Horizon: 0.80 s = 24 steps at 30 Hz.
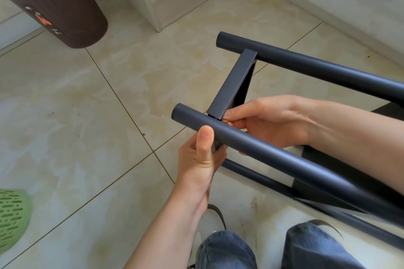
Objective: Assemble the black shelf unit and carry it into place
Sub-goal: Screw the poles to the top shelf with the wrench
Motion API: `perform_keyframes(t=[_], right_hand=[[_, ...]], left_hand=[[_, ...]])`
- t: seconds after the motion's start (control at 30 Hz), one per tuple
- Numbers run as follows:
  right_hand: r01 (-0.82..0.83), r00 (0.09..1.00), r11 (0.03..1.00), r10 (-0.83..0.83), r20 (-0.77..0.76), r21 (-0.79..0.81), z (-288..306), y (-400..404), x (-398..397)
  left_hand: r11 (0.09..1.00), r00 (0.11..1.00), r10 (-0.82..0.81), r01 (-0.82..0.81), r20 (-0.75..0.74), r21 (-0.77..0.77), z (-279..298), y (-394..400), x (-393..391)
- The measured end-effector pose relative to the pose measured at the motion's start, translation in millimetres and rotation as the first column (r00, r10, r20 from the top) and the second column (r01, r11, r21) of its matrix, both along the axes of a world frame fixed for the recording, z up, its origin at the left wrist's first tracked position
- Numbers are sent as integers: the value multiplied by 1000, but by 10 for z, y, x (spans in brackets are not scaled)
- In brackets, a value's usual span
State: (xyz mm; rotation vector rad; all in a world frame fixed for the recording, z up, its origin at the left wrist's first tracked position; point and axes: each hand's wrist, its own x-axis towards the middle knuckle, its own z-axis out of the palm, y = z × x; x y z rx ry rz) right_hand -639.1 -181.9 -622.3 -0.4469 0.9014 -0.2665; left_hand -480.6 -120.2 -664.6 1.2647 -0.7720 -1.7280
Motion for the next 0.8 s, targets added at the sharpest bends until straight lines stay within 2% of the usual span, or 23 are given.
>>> perform_keyframes(t=[0.17,0.43,0.8], right_hand=[[12,995,999,-15,-103,-39,-46,15,30],[4,999,1000,-5,-37,-21,-24,2,-28],[-30,996,999,31,-87,18,-2,-25,53]], left_hand=[[1000,1000,-6,6,-1,-11,-2,-1,6],[1000,1000,-21,21,14,-9,-6,-9,3],[999,999,36,-36,14,16,-7,-4,0]])
